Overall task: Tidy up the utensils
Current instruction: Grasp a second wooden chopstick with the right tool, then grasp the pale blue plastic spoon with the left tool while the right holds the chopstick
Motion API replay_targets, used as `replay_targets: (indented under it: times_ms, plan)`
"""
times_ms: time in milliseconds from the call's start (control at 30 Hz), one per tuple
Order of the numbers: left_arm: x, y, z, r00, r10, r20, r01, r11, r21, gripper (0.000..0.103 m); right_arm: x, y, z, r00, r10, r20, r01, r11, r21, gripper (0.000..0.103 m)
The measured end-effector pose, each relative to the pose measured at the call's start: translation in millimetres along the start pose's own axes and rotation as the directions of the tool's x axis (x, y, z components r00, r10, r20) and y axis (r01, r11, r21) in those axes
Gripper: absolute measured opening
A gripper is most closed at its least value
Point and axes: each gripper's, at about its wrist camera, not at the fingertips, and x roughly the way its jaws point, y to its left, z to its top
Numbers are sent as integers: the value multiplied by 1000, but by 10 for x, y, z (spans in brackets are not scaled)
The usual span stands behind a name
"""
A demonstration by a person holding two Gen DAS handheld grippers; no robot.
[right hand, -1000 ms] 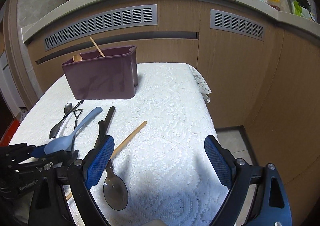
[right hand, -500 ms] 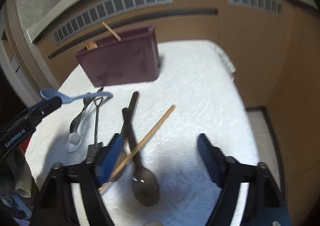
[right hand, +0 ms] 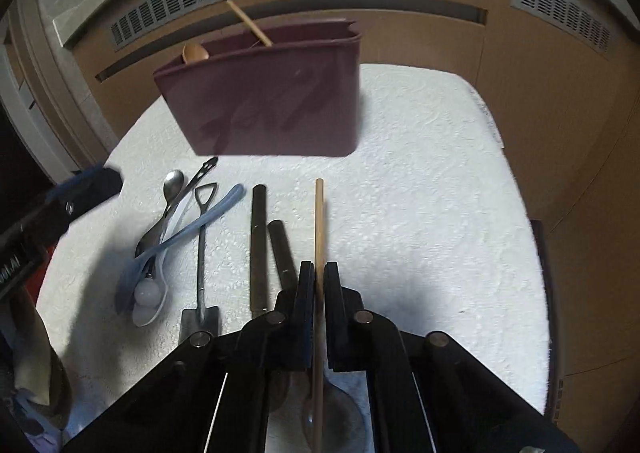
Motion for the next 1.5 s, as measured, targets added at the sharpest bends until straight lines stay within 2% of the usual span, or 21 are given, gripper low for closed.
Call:
replay_targets:
  times_ms: [167, 333, 433, 533, 600, 667, 700, 833, 1067, 1133, 1267, 1300, 1367, 1433, 1500]
  plan:
    - [-137, 60, -341, 997, 6, -80, -4, 1000, 20, 29, -140, -266, -20, 1000, 13, 18, -14, 997, 73, 4]
    - [-129, 10, -601, 991, 45, -128, -39, 998, 48, 29, -223, -302, -73, 998, 37, 44, -40, 996, 80, 4]
    - [8, -12, -567, 987, 42, -157, -35, 998, 47, 29, -229, -243, -94, 998, 45, 53, -48, 997, 63, 4]
    - [141, 11, -478, 984, 12, -178, -14, 1000, -10, 32, -223, -202, -118, 997, 54, 53, -57, 997, 56, 4]
    - [204, 59, -418, 982, -2, -190, -10, 998, -62, 38, -228, -190, -137, 997, 45, 56, -48, 998, 49, 4]
    - [300, 110, -399, 972, -8, -236, -19, 993, -114, 48, -227, -185, -152, 997, 44, 58, -46, 998, 40, 4]
    - [330, 129, -415, 967, -14, -256, -21, 991, -132, 48, -226, -189, -158, 997, 47, 58, -49, 998, 38, 4]
    - [241, 88, -482, 966, -37, -256, 9, 994, -107, 48, -227, -204, -175, 997, 44, 63, -46, 998, 36, 4]
    - [273, 113, -444, 970, -26, -244, -6, 992, -129, 48, -157, -176, -202, 998, 43, 46, -45, 998, 32, 4]
    - [208, 85, -394, 978, -22, -205, 1, 995, -99, 48, -168, -162, -213, 999, 27, 47, -27, 1000, 14, 4]
    - [119, -47, -322, 985, -30, -168, 31, 1000, 3, 48, -109, -174, -230, 999, 37, 14, -37, 999, 8, 16]
    - [119, -74, -306, 985, -30, -167, 34, 999, 23, 48, -79, -176, -229, 999, 40, 9, -40, 999, 14, 17]
    - [131, -103, -280, 985, -27, -169, 36, 998, 51, 48, 24, -154, -198, 1000, 28, -5, -28, 1000, 13, 17]
    - [146, -151, -232, 984, -26, -176, 44, 994, 98, 49, 171, -115, -156, 999, -18, -42, 17, 1000, -4, 16]
    - [154, -212, -166, 983, -37, -182, 67, 984, 162, 49, 209, -63, -116, 998, -45, -34, 44, 998, -38, 8]
